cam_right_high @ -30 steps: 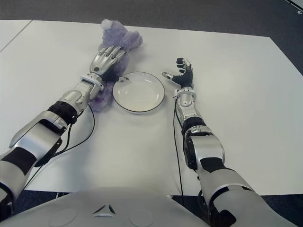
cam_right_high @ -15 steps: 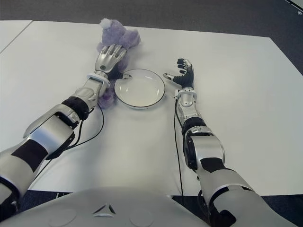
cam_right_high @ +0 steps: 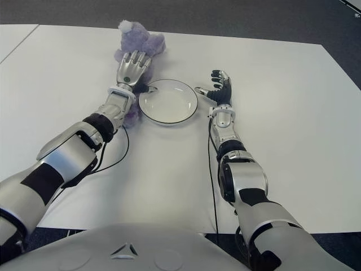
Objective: Put the doll into the plate.
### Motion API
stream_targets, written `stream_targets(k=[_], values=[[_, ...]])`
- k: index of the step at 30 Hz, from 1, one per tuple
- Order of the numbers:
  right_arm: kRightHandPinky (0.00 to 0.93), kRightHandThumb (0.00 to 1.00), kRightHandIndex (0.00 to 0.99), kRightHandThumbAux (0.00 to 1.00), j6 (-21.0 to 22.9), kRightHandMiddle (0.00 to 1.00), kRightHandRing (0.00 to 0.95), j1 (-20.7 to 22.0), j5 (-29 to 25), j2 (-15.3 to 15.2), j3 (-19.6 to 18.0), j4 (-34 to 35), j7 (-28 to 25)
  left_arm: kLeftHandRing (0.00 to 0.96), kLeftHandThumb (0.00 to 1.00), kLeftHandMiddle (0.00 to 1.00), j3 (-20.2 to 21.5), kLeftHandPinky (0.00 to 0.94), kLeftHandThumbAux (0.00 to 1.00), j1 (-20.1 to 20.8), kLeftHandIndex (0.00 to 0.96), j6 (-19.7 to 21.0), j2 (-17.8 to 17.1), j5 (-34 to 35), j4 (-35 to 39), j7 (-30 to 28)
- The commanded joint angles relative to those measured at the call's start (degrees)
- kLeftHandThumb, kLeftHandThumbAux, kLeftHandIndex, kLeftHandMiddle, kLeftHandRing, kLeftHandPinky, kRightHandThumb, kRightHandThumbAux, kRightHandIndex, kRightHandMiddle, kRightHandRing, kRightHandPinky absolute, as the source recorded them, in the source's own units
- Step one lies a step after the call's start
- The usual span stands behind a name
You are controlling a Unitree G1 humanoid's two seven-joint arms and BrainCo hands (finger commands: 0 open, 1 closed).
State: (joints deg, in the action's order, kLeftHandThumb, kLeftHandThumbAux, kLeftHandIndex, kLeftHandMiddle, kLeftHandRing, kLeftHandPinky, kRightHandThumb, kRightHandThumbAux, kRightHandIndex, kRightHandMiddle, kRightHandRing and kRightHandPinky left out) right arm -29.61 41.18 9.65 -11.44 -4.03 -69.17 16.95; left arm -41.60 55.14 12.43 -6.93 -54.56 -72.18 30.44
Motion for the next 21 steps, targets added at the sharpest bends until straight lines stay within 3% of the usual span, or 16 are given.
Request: stream_targets(k=[1, 16, 21], values=[[0.263, 0.000, 0.235, 0.917, -0.62, 0.270, 0.253, -17.89, -0.53, 5.61, -0.55, -8.09, -1.66, 0.000, 0.000, 0.000, -0.90, 0.000, 0.480, -6.01, 0.000, 2.31, 0.98, 0.32, -5.73, -2.22], [0.261, 0.000, 0.228, 0.902, -0.56, 0.265, 0.250, -17.88, 0.05, 5.67, -0.37, -8.13, -1.06, 0.000, 0.000, 0.000, 0.59, 0.000, 0.565, -5.64, 0.000, 2.33, 1.00, 1.90, -5.25, -1.18], [0.272, 0.000, 0.239, 0.895, -0.46, 0.281, 0.265, -17.86, 0.64, 5.55, 0.11, -8.16, -0.49, 0.006, 0.000, 0.000, 1.47, 0.136, 0.602, -5.65, 0.000, 1.56, 0.72, 2.80, -5.00, 0.62]])
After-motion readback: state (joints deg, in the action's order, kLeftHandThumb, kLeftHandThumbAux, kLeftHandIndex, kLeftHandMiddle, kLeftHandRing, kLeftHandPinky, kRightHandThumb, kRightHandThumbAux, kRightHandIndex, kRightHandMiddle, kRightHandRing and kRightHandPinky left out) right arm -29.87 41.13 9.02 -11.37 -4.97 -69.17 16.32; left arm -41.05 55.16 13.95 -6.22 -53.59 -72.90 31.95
